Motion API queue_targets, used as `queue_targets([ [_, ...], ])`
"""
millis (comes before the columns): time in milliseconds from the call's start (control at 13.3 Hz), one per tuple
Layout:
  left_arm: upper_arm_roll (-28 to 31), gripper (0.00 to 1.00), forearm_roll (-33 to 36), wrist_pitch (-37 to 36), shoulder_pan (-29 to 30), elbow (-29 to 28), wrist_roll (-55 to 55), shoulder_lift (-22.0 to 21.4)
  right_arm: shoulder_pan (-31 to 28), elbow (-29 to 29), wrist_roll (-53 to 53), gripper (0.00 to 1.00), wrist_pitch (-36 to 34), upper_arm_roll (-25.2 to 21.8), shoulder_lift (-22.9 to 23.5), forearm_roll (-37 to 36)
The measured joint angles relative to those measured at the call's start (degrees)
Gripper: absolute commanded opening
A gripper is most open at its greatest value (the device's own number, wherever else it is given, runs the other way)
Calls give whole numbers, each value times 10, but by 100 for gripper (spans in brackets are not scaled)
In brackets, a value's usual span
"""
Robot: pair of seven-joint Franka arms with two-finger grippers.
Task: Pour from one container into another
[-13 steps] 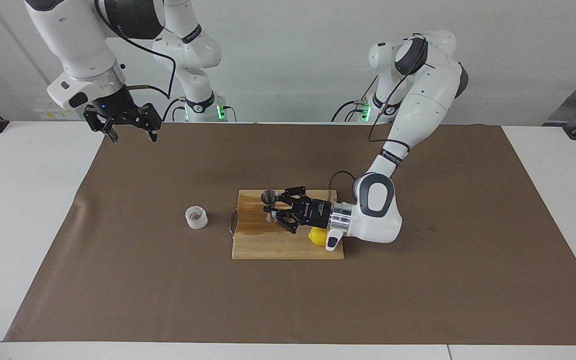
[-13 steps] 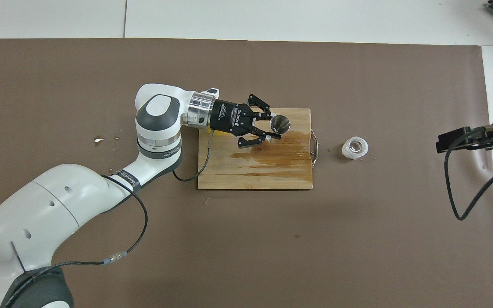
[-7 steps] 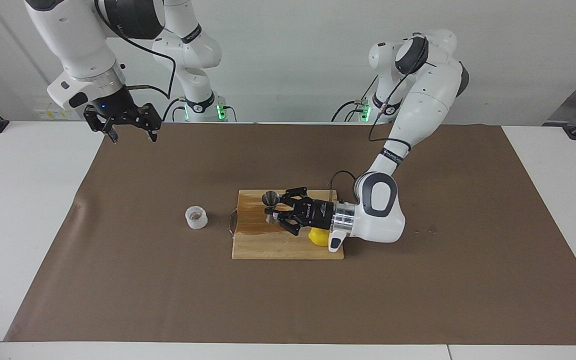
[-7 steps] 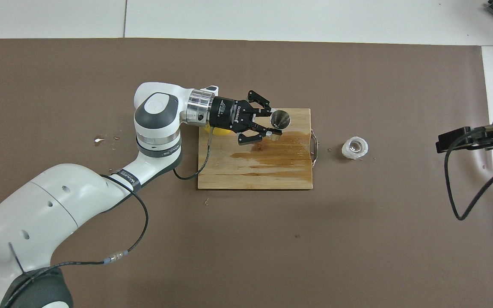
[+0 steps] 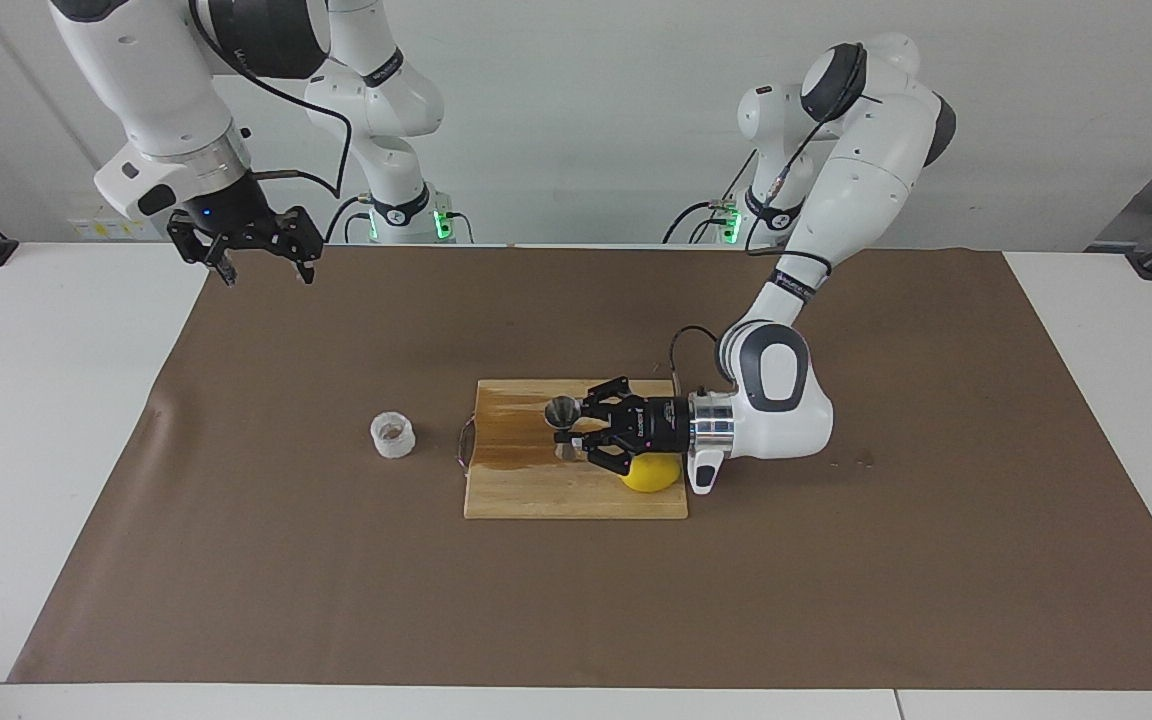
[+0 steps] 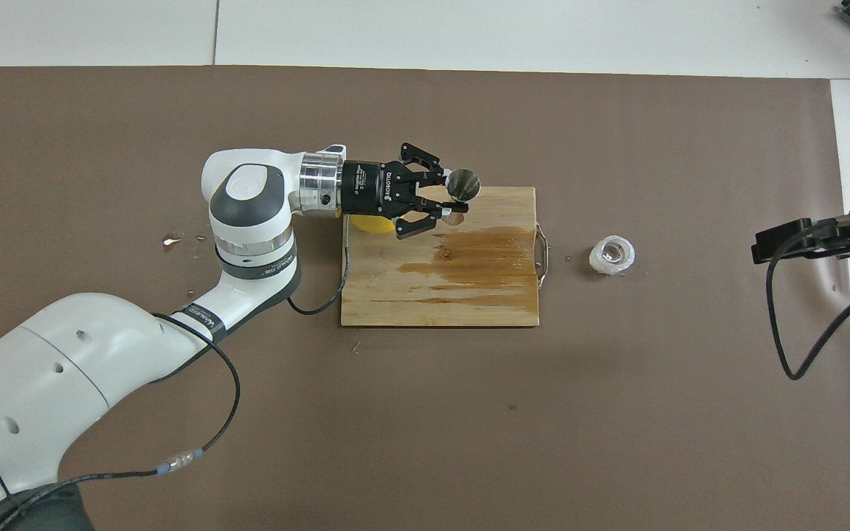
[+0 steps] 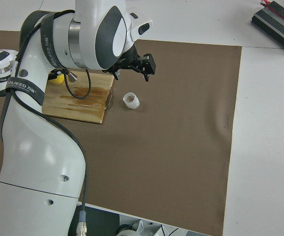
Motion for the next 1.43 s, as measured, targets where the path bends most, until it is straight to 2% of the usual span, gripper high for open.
queue_targets([
  [225, -1, 0, -85, 13, -5, -68, 64, -34, 0, 0, 0, 100, 0, 0, 0, 0],
  [451, -2, 0, -140, 36, -17, -110, 117, -58, 0, 0, 0, 100, 0, 0, 0, 0],
  [902, -1, 0, -192, 82, -26, -144, 172, -76, 0, 0, 0, 100, 0, 0, 0, 0],
  [1428, -1, 0, -239, 123, -52, -159, 189, -84, 0, 0, 0, 100, 0, 0, 0, 0],
])
